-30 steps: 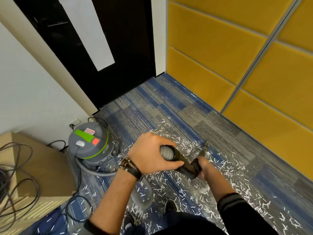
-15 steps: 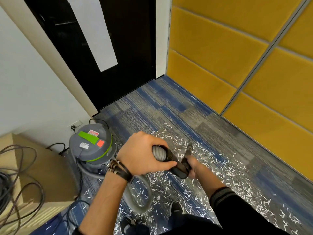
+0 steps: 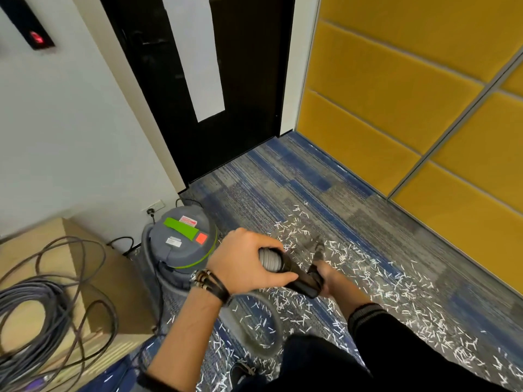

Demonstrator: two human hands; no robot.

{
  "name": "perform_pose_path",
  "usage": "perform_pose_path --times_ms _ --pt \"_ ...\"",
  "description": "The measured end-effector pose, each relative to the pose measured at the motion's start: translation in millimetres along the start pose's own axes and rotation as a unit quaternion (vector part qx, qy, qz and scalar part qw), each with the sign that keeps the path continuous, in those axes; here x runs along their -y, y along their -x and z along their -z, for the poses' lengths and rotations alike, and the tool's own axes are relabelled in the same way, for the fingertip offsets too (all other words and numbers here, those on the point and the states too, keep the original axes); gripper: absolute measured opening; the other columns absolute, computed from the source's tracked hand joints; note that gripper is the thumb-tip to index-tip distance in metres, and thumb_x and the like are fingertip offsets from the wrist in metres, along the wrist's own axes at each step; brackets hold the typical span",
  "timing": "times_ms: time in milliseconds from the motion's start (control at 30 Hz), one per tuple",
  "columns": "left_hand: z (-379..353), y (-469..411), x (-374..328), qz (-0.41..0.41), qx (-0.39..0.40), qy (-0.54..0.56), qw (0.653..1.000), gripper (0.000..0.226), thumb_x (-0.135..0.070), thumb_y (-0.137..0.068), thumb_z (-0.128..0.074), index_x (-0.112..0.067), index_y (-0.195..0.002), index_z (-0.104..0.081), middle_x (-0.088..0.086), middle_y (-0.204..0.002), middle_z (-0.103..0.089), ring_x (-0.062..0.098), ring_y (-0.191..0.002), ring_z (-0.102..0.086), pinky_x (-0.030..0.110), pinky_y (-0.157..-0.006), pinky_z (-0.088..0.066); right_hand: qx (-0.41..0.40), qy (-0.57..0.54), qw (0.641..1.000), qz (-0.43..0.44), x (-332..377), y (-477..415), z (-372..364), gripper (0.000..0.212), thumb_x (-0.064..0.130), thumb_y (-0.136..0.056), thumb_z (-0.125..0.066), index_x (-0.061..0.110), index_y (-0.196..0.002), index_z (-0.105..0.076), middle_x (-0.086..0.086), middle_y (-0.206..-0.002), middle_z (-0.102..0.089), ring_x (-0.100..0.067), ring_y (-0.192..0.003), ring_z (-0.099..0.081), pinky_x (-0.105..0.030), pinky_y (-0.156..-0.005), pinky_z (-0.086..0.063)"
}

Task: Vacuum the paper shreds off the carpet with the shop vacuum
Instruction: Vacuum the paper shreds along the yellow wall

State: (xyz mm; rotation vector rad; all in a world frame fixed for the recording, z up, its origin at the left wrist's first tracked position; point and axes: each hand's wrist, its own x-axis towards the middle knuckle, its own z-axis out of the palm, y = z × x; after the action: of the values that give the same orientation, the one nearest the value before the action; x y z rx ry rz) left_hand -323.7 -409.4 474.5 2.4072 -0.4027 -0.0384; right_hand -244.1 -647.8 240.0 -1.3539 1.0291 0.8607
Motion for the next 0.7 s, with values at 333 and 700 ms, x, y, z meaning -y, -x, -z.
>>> perform_pose_path --times_ms 333,700 --pt "17.9 -39.4 23.1 -0.025 -0.021 0.009 0.999 0.044 -0.072 -0.073 -0.076 -0.033 -0.093 -0.078 -0.017 -0.079 -0.075 0.005 -0.071 -0.068 0.028 -0.073 -0.055 -0.022 0.011 0.999 0.037 56.8 -18.1 2.3 0.063 0.059 -0.089 -0.057 0.005 -0.12 -0.047 -0.016 -0.104 -0.068 -0.037 -0.088 -0.07 -0.052 -0.069 -0.06" --pt "31.9 -159.1 58.3 0.022 0.008 -0.047 0.999 0.051 -0.08 -0.071 -0.069 -0.039 -0.101 -0.074 -0.019 -0.08 -0.072 0.003 -0.072 -0.064 0.033 -0.077 -0.056 -0.033 0.04 0.997 0.061 198.3 -29.2 -39.1 0.024 0.032 -0.106 -0.036 0.01 -0.101 -0.045 -0.011 -0.077 -0.052 -0.025 -0.064 -0.051 -0.034 -0.056 -0.044"
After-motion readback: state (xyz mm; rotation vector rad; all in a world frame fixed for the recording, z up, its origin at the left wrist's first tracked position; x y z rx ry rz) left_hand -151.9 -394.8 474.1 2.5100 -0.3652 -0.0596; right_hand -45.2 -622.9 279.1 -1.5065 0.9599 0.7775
